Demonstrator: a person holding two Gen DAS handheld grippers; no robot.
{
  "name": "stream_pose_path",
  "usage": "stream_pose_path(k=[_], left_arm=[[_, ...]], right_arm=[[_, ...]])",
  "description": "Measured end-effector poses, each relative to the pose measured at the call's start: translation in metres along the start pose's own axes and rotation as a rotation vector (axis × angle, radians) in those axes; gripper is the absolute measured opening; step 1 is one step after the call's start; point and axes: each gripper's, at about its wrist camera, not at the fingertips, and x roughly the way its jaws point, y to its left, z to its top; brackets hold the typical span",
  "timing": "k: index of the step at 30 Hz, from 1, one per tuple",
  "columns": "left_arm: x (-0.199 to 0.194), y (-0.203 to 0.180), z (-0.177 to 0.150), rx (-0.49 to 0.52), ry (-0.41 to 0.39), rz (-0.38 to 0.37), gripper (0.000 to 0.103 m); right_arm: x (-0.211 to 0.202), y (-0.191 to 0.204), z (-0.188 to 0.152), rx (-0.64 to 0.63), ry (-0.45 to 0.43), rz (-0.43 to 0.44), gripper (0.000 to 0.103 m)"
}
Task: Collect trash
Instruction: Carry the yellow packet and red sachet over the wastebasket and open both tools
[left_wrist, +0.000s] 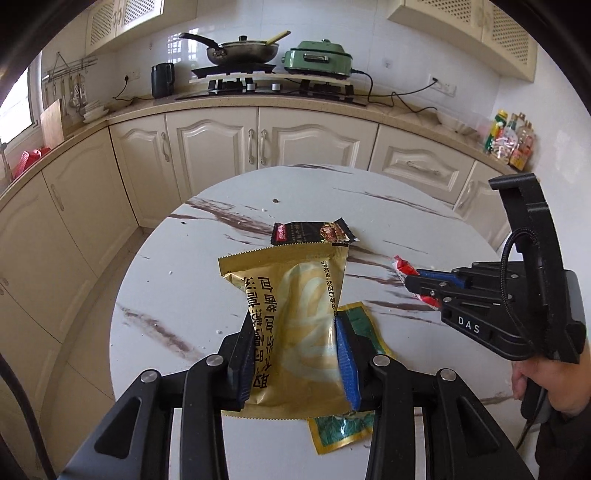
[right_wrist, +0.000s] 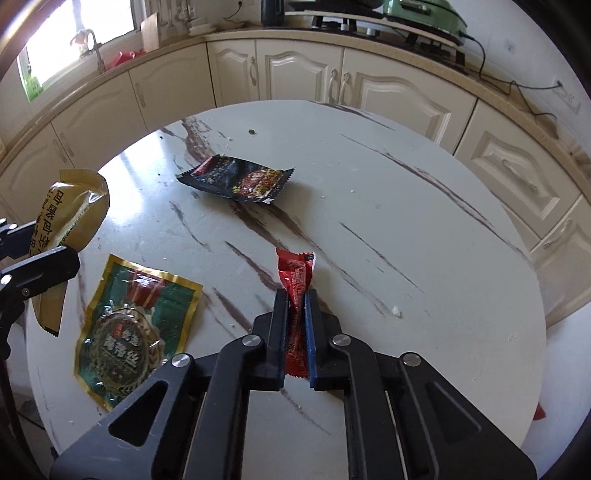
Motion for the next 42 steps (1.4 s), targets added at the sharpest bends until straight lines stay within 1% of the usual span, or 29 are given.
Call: stream_pose_path(k=[3,6,9,13,15,18,20,22,25,27,29,32,35,37,40,42], left_arm=[[-0.034,0.016,-0.015,-0.027,-0.025,-0.019,0.035],[-0.07,0.035,-0.033,-0.049,-0.048,-0.017,0.035],[-0.114,0.058,-0.058,-0.083,-0.08,-0.002,0.035],[-0.169,0.082,-0.103,-0.13,-0.11,0.055,0.035],[-0.191,0.096,-0.124,-0.161,-0.112,0.093,0.035],[-0.219,0.121,-0.163,-0.225,-0.104,0.151,0.035],[-0.233,0.138,-0.188,-0.261,-0.09,0.191,0.035],[-0.242,0.148,-0.209,-0.293,-0.071,0.216,0.035],[-0.246,0.168,-0.24,-0.342,-0.031,0.251,0.035],[-0.24,0.182,-0.254,-0.376,-0.003,0.252,0.035],[-0.229,0.194,-0.269,-0.399,0.034,0.246,0.035],[-0.204,0.219,-0.283,-0.431,0.097,0.226,0.035],[-0.178,0.24,-0.292,-0.454,0.152,0.198,0.035],[-0.16,0.252,-0.293,-0.466,0.185,0.184,0.035],[-0.14,0.271,-0.294,-0.486,0.211,0.172,0.035],[-0.132,0.282,-0.293,-0.499,0.218,0.162,0.036]], right_arm=[[-0.024,0.008,-0.002,0.004,-0.043,0.034,0.007],[-0.053,0.033,-0.002,-0.013,-0.096,0.076,0.007],[-0.081,0.072,-0.001,-0.05,-0.143,0.15,0.007],[-0.104,0.142,-0.004,-0.119,-0.18,0.259,0.007],[-0.109,0.181,-0.008,-0.157,-0.185,0.322,0.007],[-0.102,0.237,-0.018,-0.211,-0.167,0.407,0.007],[-0.092,0.271,-0.027,-0.239,-0.14,0.452,0.007],[-0.076,0.301,-0.036,-0.257,-0.103,0.499,0.007],[-0.043,0.341,-0.047,-0.283,-0.032,0.534,0.007],[-0.013,0.359,-0.052,-0.292,0.02,0.546,0.007],[0.015,0.371,-0.059,-0.294,0.068,0.544,0.007],[0.058,0.383,-0.068,-0.284,0.137,0.534,0.007],[0.097,0.388,-0.07,-0.285,0.185,0.508,0.007],[0.12,0.392,-0.068,-0.285,0.205,0.483,0.007],[0.146,0.395,-0.064,-0.293,0.218,0.439,0.008],[0.161,0.394,-0.06,-0.284,0.224,0.428,0.009]])
